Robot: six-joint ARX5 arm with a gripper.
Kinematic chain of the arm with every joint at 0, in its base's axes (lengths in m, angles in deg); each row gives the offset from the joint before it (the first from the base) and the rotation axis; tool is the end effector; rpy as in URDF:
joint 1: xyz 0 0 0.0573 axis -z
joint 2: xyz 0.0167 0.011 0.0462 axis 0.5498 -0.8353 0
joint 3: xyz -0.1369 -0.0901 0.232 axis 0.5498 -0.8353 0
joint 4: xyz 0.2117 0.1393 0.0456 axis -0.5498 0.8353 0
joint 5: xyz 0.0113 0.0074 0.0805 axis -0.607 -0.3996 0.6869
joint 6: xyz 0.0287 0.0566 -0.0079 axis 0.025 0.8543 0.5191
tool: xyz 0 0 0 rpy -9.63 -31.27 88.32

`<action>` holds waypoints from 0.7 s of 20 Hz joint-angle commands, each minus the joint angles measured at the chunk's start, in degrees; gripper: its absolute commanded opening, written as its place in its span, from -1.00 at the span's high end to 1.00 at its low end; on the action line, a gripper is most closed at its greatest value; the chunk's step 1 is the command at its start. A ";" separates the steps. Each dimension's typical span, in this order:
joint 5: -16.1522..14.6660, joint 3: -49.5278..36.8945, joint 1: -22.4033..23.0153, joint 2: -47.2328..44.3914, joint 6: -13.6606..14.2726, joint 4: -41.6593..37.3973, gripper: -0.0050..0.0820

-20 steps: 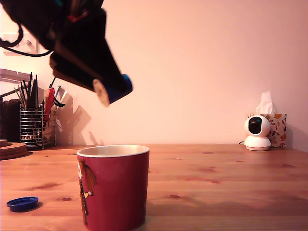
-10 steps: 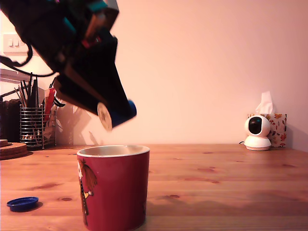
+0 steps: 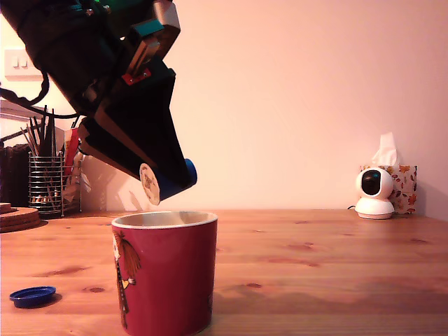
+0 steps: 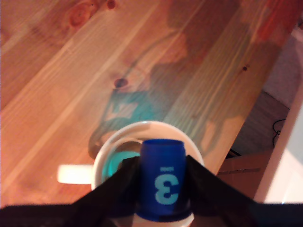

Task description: Pick up the coffee capsules on the table and drop them inside the coffee cup

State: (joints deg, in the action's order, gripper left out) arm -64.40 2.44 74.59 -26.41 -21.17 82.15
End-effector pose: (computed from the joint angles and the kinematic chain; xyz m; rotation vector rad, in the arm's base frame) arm 0.2022 -0.1977 0.2281 0.2821 1.0197 -1.0213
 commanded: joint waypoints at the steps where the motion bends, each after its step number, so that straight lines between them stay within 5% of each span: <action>1: -0.07 0.17 0.17 -0.63 0.37 -0.22 0.46; 7: 1.55 0.17 0.17 -0.63 0.35 0.13 0.44; 10: 2.91 0.17 0.17 -0.63 0.96 1.29 -0.28; 14: 3.56 0.17 0.17 -0.63 0.96 2.49 -0.38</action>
State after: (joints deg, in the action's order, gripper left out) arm -60.84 2.44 74.59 -26.41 -20.49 84.66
